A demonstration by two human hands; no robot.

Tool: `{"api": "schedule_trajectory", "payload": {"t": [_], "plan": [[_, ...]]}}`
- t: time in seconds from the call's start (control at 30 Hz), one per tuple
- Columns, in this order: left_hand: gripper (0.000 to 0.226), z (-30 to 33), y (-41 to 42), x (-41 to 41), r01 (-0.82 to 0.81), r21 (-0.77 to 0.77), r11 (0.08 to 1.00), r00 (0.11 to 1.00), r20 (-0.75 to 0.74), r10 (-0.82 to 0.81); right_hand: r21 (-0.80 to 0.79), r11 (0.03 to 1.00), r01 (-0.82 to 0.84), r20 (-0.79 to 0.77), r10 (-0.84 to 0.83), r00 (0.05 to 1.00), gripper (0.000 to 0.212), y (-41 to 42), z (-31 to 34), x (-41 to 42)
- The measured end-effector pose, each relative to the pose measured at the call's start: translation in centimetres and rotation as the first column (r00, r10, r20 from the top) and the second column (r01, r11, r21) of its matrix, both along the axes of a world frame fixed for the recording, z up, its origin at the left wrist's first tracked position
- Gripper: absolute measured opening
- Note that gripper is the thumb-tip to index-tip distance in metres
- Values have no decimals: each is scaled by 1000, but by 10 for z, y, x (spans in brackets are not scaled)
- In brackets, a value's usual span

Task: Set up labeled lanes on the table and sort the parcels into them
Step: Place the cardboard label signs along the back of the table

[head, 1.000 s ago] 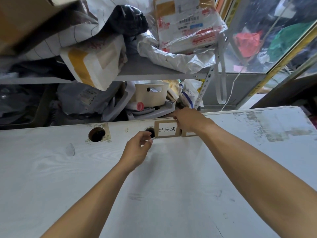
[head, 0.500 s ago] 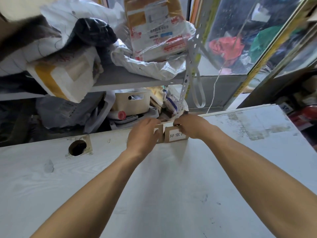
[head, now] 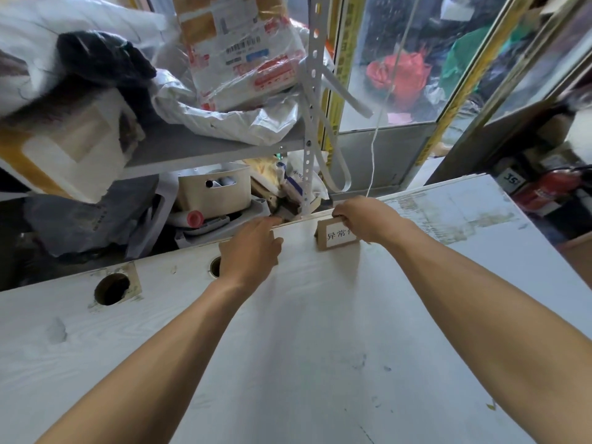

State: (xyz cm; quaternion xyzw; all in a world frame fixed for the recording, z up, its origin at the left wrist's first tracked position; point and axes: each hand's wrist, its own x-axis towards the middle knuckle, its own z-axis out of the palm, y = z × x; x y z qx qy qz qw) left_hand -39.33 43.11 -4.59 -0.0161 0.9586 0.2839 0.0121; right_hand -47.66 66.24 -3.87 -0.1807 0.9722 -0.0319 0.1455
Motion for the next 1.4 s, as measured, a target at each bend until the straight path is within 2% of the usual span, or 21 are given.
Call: {"api": "schedule_trajectory", "payload": {"t": [0.27,0.37,0.53,0.7,0.93,1.03,1.27,1.4], "plan": [[37,-13,-6,3,32,-7,999,999,-15,-32,7,1000,22,12,-22,1000,32,9,-2,4],[35,-16,-10,5,36,10,999,999,-11,-36,20,999,28,35,-29,999,46,6,0,6],[19,-11,-19,11,27,53,998,999,-24,-26,19,999,43,7,-43,999,63,-5,11,13],[41,2,-37,23,18,17,1000,998,-53,-17,-69,998,-1,-52,-3,999,58,-37,29,32],[43,31,-110,69,-65,15,998,987,-148,66,-177,961,-213,-75,202,976,43,-137,55,98],[42,43,-159,104,-129,-4,992,979,-159,127,-200,936,-290,-70,282,957,48,-191,59,132],[40,65,-281,226,-319,-45,947,939,-155,308,-273,876,-397,-23,406,913,54,-334,65,239],[39,71,-352,305,-383,-19,923,913,-156,376,-308,827,-470,10,497,868,54,-409,60,309]]}}
